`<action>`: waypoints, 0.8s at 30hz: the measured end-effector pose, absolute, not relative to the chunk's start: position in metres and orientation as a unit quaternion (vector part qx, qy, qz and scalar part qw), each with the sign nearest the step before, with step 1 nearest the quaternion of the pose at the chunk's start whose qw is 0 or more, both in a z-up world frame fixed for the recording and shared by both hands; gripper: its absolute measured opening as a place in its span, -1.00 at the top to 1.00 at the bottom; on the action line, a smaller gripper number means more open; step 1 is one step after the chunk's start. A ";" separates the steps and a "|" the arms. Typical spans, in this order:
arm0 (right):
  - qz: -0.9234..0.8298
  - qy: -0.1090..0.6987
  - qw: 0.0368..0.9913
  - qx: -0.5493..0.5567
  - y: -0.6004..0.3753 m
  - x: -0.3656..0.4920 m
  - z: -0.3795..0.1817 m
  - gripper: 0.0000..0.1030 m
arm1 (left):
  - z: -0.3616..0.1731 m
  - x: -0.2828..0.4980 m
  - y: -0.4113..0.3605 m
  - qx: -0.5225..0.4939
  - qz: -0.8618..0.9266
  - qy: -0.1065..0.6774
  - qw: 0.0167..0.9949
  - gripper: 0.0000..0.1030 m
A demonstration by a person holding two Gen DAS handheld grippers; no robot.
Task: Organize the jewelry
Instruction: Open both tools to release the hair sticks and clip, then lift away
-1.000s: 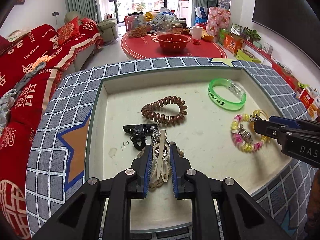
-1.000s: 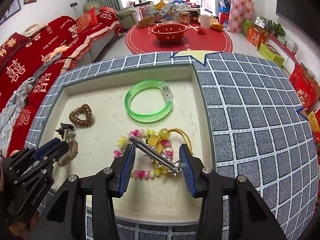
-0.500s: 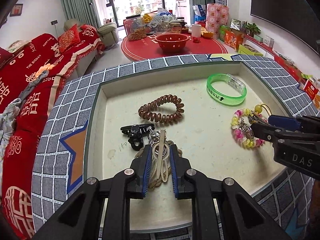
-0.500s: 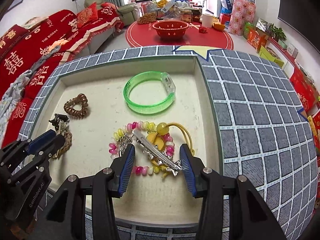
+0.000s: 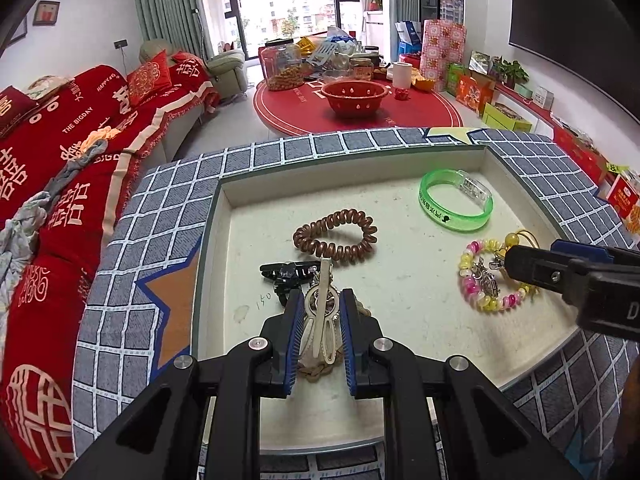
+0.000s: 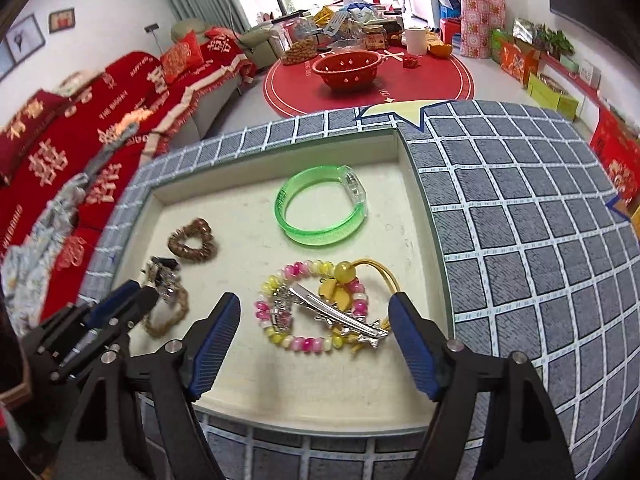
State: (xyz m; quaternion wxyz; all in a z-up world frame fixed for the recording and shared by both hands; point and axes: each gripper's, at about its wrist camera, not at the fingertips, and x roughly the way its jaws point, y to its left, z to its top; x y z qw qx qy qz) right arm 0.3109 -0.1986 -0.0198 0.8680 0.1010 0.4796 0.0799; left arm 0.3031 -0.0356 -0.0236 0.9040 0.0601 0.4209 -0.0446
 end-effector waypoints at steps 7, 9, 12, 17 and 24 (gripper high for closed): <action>0.067 0.469 0.875 0.098 -0.201 0.305 -0.007 -0.54 | -0.020 0.300 -0.034 0.056 -0.043 0.416 0.907 0.40; 0.061 0.466 0.878 0.093 -0.202 0.304 -0.003 -0.55 | -0.018 0.300 -0.032 0.053 -0.043 0.416 0.907 0.40; 0.054 0.466 0.878 0.095 -0.205 0.303 0.000 -0.57 | -0.012 0.297 -0.028 0.048 -0.034 0.409 0.911 -0.67; 0.053 0.472 0.876 0.088 -0.206 0.303 0.000 -0.57 | -0.001 0.294 -0.026 0.041 -0.041 0.394 0.917 -0.87; 0.053 0.486 0.869 0.082 -0.201 0.300 -0.003 -0.73 | -0.001 0.289 -0.024 0.050 -0.033 0.400 0.915 -0.87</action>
